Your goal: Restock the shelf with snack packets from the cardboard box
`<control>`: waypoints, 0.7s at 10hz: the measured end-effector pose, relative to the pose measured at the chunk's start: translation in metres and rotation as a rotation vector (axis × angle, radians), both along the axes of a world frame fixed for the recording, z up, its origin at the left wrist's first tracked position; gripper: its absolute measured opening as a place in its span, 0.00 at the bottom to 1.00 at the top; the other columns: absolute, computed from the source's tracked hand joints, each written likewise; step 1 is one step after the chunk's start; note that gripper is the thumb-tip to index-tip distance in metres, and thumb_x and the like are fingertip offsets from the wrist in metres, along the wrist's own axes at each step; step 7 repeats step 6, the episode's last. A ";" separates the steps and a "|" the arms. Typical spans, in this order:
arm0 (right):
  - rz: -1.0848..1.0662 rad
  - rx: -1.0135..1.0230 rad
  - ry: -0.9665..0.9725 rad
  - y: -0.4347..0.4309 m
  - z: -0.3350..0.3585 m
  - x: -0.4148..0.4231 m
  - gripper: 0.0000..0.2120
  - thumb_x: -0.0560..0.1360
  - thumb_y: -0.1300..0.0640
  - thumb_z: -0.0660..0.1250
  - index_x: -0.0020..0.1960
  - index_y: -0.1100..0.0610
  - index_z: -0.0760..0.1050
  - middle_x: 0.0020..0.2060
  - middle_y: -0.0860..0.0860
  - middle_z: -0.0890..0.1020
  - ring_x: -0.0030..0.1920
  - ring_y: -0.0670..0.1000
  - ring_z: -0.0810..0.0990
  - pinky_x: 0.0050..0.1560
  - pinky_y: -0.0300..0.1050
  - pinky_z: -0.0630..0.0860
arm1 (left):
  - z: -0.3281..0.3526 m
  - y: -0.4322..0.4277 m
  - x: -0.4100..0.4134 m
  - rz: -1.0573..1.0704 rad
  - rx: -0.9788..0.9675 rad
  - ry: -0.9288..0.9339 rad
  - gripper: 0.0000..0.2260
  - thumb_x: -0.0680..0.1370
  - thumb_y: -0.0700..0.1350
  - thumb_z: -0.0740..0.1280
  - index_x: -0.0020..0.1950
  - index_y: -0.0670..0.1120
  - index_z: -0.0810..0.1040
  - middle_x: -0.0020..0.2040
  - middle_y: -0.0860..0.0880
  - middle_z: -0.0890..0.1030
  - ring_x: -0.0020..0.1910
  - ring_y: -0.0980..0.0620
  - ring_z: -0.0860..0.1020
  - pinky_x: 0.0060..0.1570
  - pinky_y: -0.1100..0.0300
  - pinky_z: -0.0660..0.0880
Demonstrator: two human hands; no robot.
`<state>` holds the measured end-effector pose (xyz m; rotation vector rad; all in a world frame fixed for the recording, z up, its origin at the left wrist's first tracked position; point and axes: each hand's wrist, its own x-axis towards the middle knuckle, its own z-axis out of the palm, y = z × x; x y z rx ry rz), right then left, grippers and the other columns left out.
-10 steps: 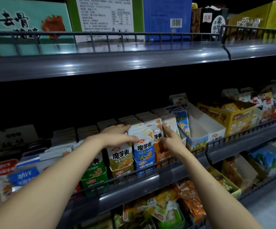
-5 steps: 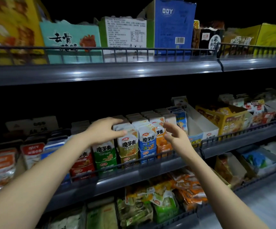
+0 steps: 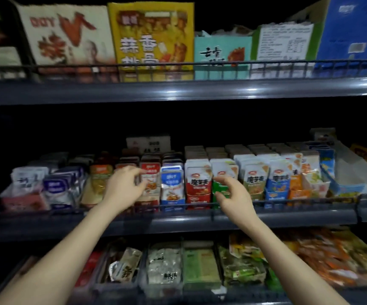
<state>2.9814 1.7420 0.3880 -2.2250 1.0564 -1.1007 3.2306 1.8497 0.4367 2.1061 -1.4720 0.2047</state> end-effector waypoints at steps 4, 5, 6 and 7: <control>-0.103 -0.403 0.658 -0.062 0.012 0.064 0.24 0.82 0.48 0.52 0.76 0.53 0.57 0.74 0.50 0.64 0.75 0.52 0.59 0.76 0.56 0.46 | -0.035 -0.023 0.001 -0.093 -0.022 0.066 0.16 0.78 0.46 0.65 0.67 0.49 0.74 0.67 0.51 0.74 0.67 0.52 0.70 0.66 0.57 0.64; -0.085 -0.425 0.705 -0.058 0.024 0.059 0.25 0.82 0.50 0.54 0.77 0.51 0.54 0.75 0.49 0.62 0.76 0.51 0.57 0.76 0.58 0.43 | -0.036 -0.024 -0.005 -0.124 -0.014 0.090 0.15 0.78 0.45 0.65 0.65 0.49 0.75 0.65 0.51 0.75 0.65 0.52 0.71 0.64 0.57 0.66; -0.094 -0.502 0.582 -0.049 0.029 0.049 0.24 0.81 0.53 0.57 0.76 0.54 0.59 0.73 0.52 0.66 0.75 0.53 0.61 0.76 0.58 0.45 | -0.025 -0.021 -0.010 -0.119 -0.042 0.102 0.15 0.78 0.44 0.65 0.65 0.50 0.75 0.66 0.51 0.75 0.66 0.52 0.70 0.64 0.57 0.66; -0.094 -0.502 0.582 -0.049 0.029 0.049 0.24 0.81 0.53 0.57 0.76 0.54 0.59 0.73 0.52 0.66 0.75 0.53 0.61 0.76 0.58 0.45 | -0.025 -0.021 -0.010 -0.119 -0.042 0.102 0.15 0.78 0.44 0.65 0.65 0.50 0.75 0.66 0.51 0.75 0.66 0.52 0.70 0.64 0.57 0.66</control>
